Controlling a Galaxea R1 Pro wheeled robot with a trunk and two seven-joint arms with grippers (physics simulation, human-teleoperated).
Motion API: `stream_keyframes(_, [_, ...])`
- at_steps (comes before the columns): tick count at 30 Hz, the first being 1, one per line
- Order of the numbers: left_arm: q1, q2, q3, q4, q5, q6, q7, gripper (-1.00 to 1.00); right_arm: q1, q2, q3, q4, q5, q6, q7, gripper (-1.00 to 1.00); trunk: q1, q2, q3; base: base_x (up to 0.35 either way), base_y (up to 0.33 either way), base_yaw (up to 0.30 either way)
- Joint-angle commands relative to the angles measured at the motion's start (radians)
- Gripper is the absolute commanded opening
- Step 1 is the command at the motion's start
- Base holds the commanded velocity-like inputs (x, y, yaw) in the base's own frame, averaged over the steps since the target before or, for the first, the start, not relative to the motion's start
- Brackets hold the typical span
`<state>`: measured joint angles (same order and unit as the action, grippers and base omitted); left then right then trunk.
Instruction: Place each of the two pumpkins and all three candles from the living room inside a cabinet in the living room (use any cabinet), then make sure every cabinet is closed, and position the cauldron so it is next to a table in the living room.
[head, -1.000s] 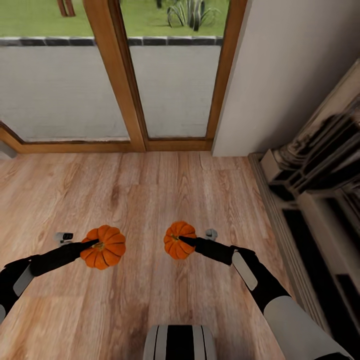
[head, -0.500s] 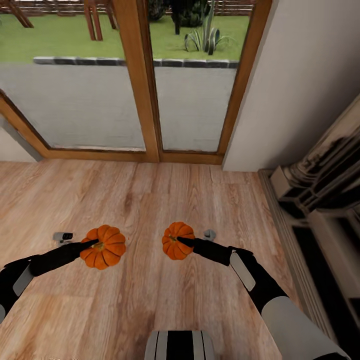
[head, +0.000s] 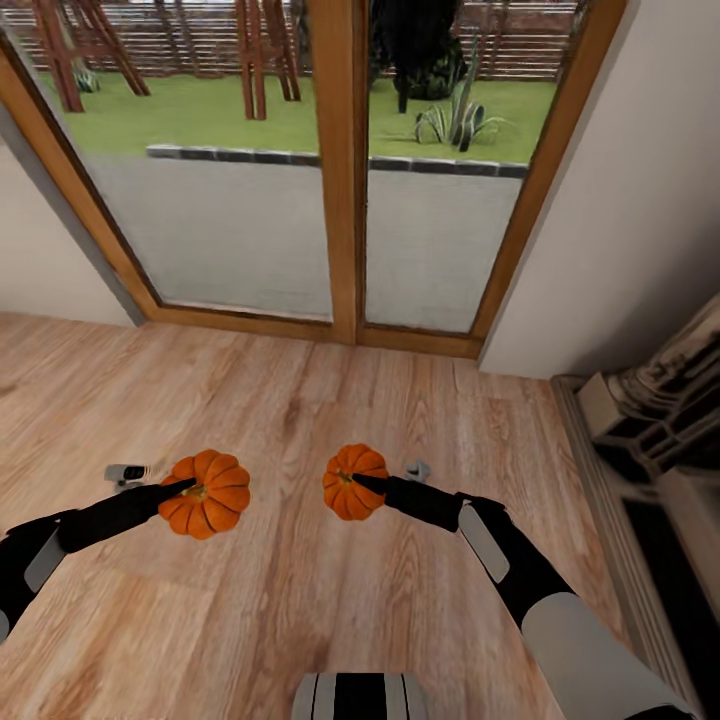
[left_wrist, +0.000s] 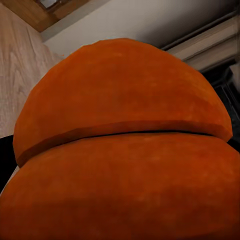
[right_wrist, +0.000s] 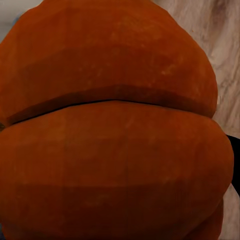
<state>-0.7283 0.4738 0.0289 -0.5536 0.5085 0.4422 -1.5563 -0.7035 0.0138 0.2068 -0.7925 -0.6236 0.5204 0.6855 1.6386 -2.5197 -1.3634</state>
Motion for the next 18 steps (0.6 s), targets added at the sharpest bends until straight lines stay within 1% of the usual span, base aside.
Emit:
stream_keyframes(1, [0.0, 0.0, 0.0, 0.0, 0.001, 0.01, -0.004, -1.0, 0.0, 0.0, 0.0, -0.001, -0.011, 0.009, -0.003, -1.0, -0.001, 0.0, 0.004, 0.0, 0.0, 0.25])
stream_keyframes(18, [0.0, 0.0, 0.001, 0.001, 0.001, 0.01, -0.003, -1.0, 0.0, 0.0, 0.0, 0.001, -0.013, 0.009, -0.004, -1.0, -0.008, 0.004, 0.087, 0.0, 0.0, 0.25])
